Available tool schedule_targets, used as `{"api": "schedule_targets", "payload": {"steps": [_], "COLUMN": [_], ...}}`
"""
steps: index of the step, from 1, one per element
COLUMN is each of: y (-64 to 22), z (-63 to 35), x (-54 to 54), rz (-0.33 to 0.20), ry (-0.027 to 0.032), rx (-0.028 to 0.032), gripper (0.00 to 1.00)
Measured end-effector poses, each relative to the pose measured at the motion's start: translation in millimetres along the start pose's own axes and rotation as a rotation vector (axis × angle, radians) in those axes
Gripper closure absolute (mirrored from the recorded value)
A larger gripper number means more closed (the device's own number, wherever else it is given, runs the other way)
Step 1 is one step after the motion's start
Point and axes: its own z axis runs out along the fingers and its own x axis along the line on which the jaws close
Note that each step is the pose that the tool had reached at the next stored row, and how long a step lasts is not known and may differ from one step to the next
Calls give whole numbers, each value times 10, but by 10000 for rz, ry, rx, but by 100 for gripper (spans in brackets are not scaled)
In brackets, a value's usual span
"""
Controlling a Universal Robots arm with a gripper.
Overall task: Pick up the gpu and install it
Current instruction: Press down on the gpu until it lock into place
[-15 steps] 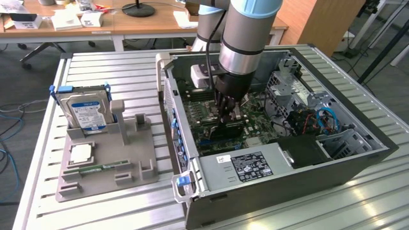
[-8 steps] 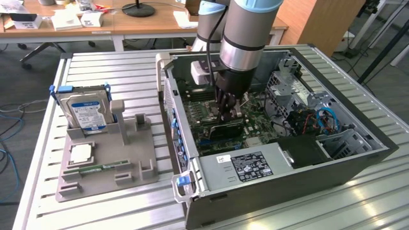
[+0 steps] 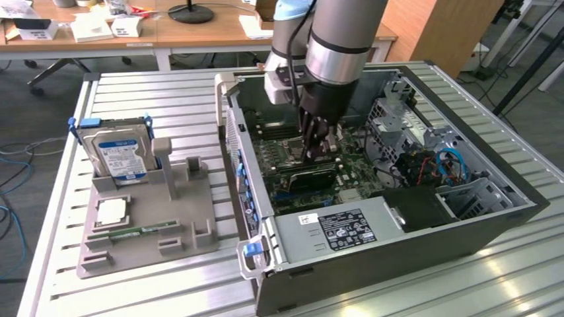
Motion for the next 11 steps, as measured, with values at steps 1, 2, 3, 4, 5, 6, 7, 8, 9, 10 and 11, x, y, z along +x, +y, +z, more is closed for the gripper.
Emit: {"api": "schedule_targets", "payload": {"steps": [1, 2, 3, 4, 5, 6, 7, 8, 9, 10, 11], "y": [0, 0, 0, 1, 1, 1, 1, 2, 2, 2, 2], "z": [-33, -66, -94, -119, -139, -160, -180, -200, -218, -232, -246], "x": [-1, -1, -2, -2, -2, -2, -3, -3, -3, -4, -4], "rz": [0, 0, 0, 0, 0, 0, 0, 1, 0, 1, 1], "ry": [2, 4, 5, 7, 8, 9, 9, 11, 11, 12, 12], "rx": [0, 0, 1, 1, 1, 0, 1, 0, 1, 1, 1], "gripper": [90, 90, 90, 90, 90, 90, 90, 90, 90, 90, 90]}}
